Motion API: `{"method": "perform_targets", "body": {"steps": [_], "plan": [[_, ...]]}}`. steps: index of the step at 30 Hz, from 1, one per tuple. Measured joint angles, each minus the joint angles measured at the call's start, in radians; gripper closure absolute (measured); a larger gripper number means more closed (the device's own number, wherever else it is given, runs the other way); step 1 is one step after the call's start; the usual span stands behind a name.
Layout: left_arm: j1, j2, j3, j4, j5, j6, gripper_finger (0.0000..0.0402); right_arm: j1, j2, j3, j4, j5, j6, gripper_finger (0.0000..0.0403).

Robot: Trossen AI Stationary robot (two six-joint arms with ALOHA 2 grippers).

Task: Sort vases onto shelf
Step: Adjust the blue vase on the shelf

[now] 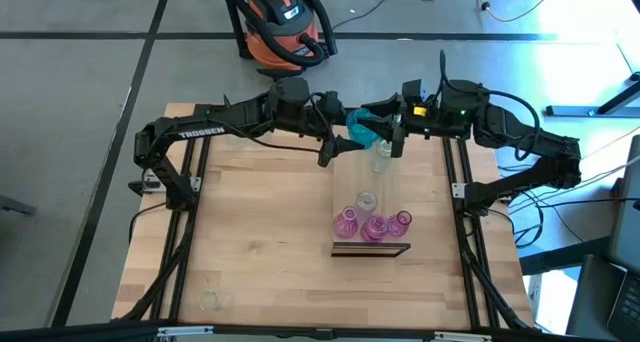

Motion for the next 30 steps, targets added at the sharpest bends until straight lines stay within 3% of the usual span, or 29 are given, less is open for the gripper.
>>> {"method": "perform_targets", "body": {"steps": [15,18,24,30], "plan": [[0.046,-0.002,-0.043,-0.005,0.021,-0.003,0.0133,0.000,-0.092,0.002,0.010,0.102,-0.026,0.0224],[0.053,-0.009,-0.112,0.006,0.022,-0.004,0.0134,0.000,-0.140,0.002,-0.013,0.125,-0.025,0.0223],[0.079,-0.053,-0.312,0.197,0.021,-0.049,0.0134,0.000,-0.232,0.003,-0.067,0.164,-0.024,0.0223],[0.101,-0.078,-0.481,0.297,-0.055,-0.034,0.0134,0.000,-0.280,0.003,-0.094,0.201,-0.014,0.0223]]}}
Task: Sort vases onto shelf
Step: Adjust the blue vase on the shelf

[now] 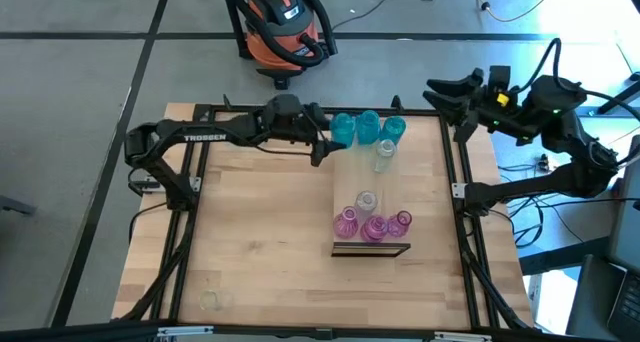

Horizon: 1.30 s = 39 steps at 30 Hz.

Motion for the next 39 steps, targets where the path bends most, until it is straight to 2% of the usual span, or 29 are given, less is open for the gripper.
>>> {"method": "perform_targets", "body": {"steps": [3,8,12,17,22,39], "plan": [[0.007,0.016,-0.049,0.041,-0.006,0.022,0.0134,0.000,-0.005,0.000,-0.002,0.014,0.000,0.0223],[0.036,0.024,-0.112,0.070,-0.079,0.043,0.0134,0.000,-0.005,0.000,-0.002,0.022,0.001,0.0223],[0.076,0.024,-0.146,0.114,-0.074,0.062,0.0134,0.000,-0.003,0.000,-0.019,0.044,0.003,0.0223],[0.094,0.070,-0.148,0.139,-0.019,0.065,0.0134,-0.001,0.004,0.000,-0.030,0.058,0.002,0.0223],[0.082,0.097,-0.148,0.185,-0.023,0.066,0.0134,0.000,0.002,0.000,-0.029,0.081,0.002,0.0223],[0.088,0.127,-0.146,0.182,-0.058,0.033,0.0134,-0.001,0.003,0.000,-0.029,0.105,0.018,0.0223]]}}
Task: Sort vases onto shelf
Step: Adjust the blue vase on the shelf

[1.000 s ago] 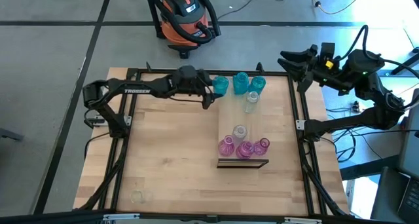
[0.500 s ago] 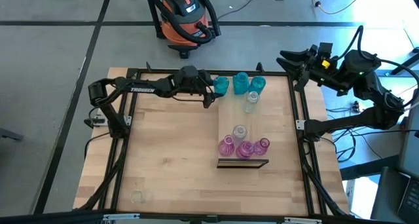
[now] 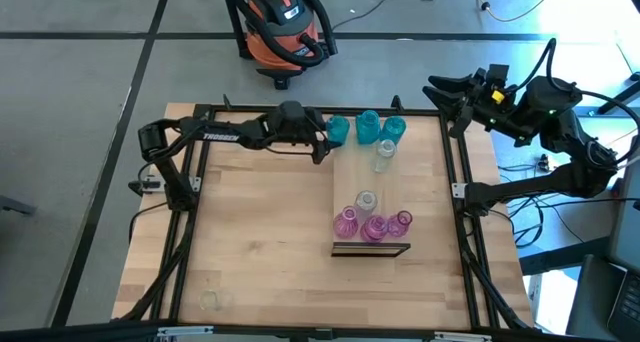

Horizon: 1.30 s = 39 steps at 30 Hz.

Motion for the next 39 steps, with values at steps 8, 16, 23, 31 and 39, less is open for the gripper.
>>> {"method": "perform_targets", "body": {"steps": [8,16,23,31,39], "plan": [[-0.003,0.013,0.000,0.022,0.025,0.039,0.0134,0.000,0.002,0.000,-0.003,0.003,0.023,0.0223],[-0.018,0.039,0.000,0.061,0.032,0.189,0.0134,0.000,0.015,0.000,-0.009,0.003,0.030,0.0223],[-0.018,0.068,0.001,0.107,0.005,0.194,0.0134,0.000,0.025,0.000,-0.016,-0.005,0.054,0.0223],[0.011,0.069,0.000,0.128,-0.043,0.208,0.0132,0.000,0.026,0.000,-0.025,-0.016,0.056,0.0223],[0.000,0.070,-0.002,0.135,0.019,0.167,0.0108,0.000,0.026,0.000,-0.040,-0.016,0.056,0.0223]]}}
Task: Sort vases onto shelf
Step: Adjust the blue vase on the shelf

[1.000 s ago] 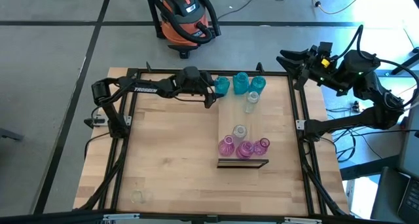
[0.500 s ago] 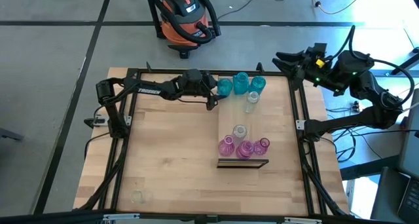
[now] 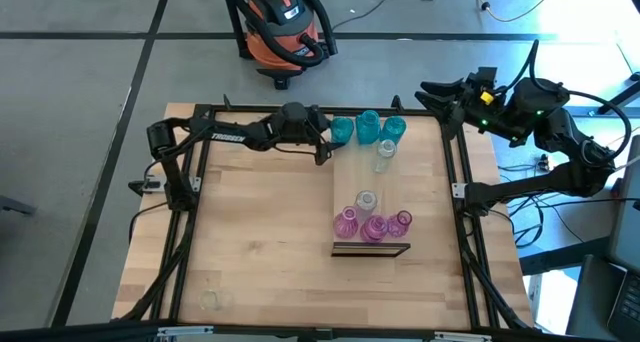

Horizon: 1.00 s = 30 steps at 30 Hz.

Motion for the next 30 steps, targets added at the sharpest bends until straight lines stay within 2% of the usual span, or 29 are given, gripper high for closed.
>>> {"method": "perform_targets", "body": {"steps": [6,19,30], "plan": [[-0.014,0.000,0.000,0.002,-0.018,-0.002,0.0123,0.000,0.000,0.000,-0.003,-0.008,0.001,0.0223],[-0.013,0.000,0.000,0.006,-0.044,-0.004,0.0080,0.000,0.000,0.000,-0.003,-0.027,0.035,0.0223],[-0.013,-0.018,0.002,0.042,-0.064,-0.033,0.0074,0.000,0.024,0.000,0.005,-0.053,0.049,0.0223]]}}
